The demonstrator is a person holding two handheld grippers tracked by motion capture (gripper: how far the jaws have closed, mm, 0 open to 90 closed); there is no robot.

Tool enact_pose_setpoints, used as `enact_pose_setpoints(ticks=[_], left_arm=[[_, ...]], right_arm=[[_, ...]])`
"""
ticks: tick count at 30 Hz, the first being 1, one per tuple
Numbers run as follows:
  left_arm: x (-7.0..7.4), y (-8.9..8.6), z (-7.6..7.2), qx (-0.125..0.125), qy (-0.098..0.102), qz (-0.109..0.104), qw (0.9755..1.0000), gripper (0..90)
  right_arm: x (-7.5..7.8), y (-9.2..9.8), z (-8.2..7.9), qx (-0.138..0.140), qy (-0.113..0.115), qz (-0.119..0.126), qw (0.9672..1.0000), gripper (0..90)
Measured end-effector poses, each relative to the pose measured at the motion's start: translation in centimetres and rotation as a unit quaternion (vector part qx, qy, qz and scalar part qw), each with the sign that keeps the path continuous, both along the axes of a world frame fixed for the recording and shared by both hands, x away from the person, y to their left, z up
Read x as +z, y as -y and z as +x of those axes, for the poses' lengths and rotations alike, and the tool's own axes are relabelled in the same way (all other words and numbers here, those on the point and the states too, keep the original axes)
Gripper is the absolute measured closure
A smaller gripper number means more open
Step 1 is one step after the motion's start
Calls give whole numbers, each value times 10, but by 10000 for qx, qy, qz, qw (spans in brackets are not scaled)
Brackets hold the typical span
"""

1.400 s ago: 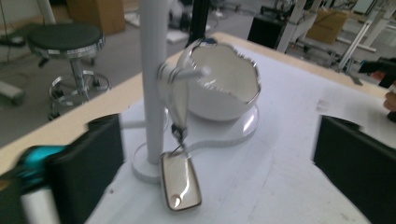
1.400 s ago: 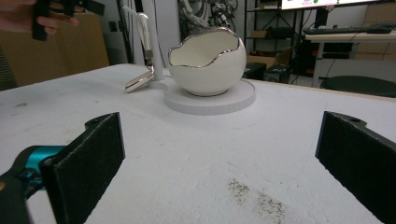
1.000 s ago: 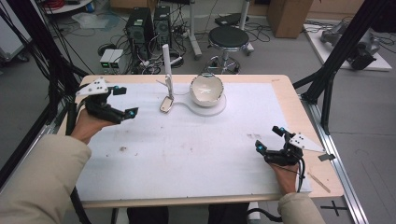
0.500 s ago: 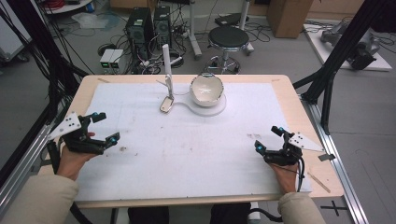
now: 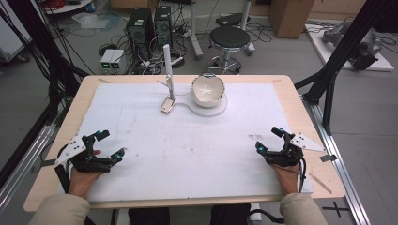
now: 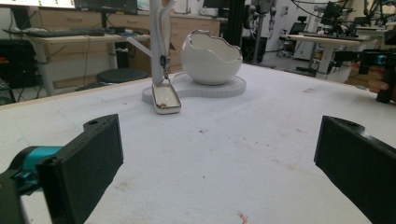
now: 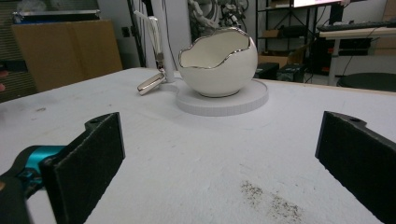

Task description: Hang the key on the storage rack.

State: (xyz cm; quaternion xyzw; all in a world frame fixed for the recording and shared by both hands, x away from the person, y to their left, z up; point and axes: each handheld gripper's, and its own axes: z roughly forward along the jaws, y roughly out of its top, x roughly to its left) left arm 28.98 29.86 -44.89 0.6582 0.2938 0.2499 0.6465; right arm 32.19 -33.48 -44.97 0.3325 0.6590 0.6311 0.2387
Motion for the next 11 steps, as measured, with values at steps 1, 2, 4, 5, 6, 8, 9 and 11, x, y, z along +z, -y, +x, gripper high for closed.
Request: enact_pose_setpoints(ticks=[1,2,4,5,6,8,9,11], left_arm=[[-2,0,-1,43,26,-22,10000,17],[-2,-1,-4,108,161,-59,9998,17],[-3,0,-5,147,221,-82,9996,17],[-3,0,-7,171,275,-70,9995,17],[-4,0,-8,210,321,-46,9993,17],[-4,1,-8,229,314,-57,9992,17],[-4,1,-8,260,334,-52,9991,17],[-4,1,-8,281,330,-55,9990,17]], right_arm=[[0,-1,-1,-34,19,-67,10000,4],[0,-2,-2,-29,2,-85,10000,5],[0,-3,-2,-34,2,-80,10000,5],[0,-2,-1,-54,32,-57,10000,4],[0,-1,-2,-59,-3,-41,10000,4],[0,-1,-2,-69,-6,-43,10000,4],[0,-2,-1,-80,25,-44,10000,4],[0,-2,-1,-93,42,-68,9999,4]])
